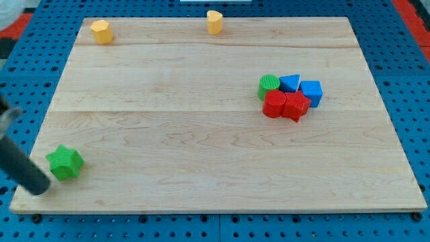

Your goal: Place green star to the left of the red circle

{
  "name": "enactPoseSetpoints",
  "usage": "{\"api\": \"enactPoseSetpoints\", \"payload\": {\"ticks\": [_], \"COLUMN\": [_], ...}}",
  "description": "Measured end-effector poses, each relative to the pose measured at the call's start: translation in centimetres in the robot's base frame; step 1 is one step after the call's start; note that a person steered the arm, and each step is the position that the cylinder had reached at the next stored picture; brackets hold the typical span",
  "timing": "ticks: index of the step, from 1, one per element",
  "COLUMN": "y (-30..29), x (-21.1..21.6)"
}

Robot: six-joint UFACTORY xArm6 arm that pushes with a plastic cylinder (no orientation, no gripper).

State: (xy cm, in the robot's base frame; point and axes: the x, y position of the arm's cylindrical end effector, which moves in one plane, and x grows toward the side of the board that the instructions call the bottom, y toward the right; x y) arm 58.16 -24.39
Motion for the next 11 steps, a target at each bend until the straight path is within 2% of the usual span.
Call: {"api": "enactPoseSetpoints", "payload": {"ticks": [1, 2, 3, 5, 6, 7, 9, 11], "y": [1.6, 0.4, 5.8, 20.6, 24.9, 26.9, 26.4, 27.4], "x": [-4.0, -7.9, -7.8, -8.2, -6.7, -4.8, -11.4, -12.1]}}
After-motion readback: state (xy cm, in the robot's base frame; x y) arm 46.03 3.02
